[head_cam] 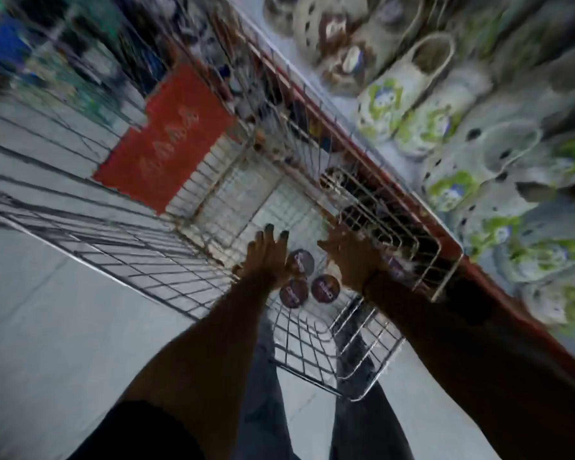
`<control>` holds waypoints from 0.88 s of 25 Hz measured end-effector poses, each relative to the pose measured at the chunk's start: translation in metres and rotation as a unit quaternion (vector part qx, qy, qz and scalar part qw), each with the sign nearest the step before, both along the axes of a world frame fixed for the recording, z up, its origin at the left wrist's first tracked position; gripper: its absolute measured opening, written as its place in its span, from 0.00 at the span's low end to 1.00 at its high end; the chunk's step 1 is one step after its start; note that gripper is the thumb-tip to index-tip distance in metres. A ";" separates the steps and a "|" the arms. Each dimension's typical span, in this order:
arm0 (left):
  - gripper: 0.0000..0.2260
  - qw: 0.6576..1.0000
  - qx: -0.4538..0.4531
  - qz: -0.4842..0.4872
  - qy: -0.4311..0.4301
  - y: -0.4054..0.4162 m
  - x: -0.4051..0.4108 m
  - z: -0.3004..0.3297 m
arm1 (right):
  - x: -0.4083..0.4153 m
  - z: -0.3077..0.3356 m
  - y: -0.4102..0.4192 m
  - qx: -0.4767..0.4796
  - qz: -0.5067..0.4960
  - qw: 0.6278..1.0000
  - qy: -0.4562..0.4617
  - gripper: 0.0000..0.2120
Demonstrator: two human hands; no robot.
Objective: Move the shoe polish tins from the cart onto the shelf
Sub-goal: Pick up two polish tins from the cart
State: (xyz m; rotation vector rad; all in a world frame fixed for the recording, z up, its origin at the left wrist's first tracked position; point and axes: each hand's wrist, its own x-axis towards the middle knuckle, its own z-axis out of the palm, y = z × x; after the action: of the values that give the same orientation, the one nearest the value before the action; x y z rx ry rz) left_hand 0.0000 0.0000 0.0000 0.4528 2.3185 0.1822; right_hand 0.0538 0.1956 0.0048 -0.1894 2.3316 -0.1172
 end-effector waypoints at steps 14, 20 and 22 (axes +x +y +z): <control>0.35 0.999 -0.005 0.022 0.037 0.016 0.019 -0.038 | -0.021 -0.016 -0.002 0.058 -0.125 0.990 0.031 0.19; 0.29 0.988 0.058 0.100 0.103 -0.041 -0.065 0.116 | -0.089 0.126 -0.041 -0.043 -0.139 0.977 0.155 0.31; 0.28 0.975 0.116 0.114 0.151 -0.056 -0.100 0.167 | -0.116 0.174 -0.049 -0.076 -0.134 0.963 0.222 0.32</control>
State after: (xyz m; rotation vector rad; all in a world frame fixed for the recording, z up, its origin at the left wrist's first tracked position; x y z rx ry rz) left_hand -0.0996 -0.0559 0.1670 0.3464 2.6598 0.5326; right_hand -0.0626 0.1467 0.1792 0.0332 2.7896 -0.4295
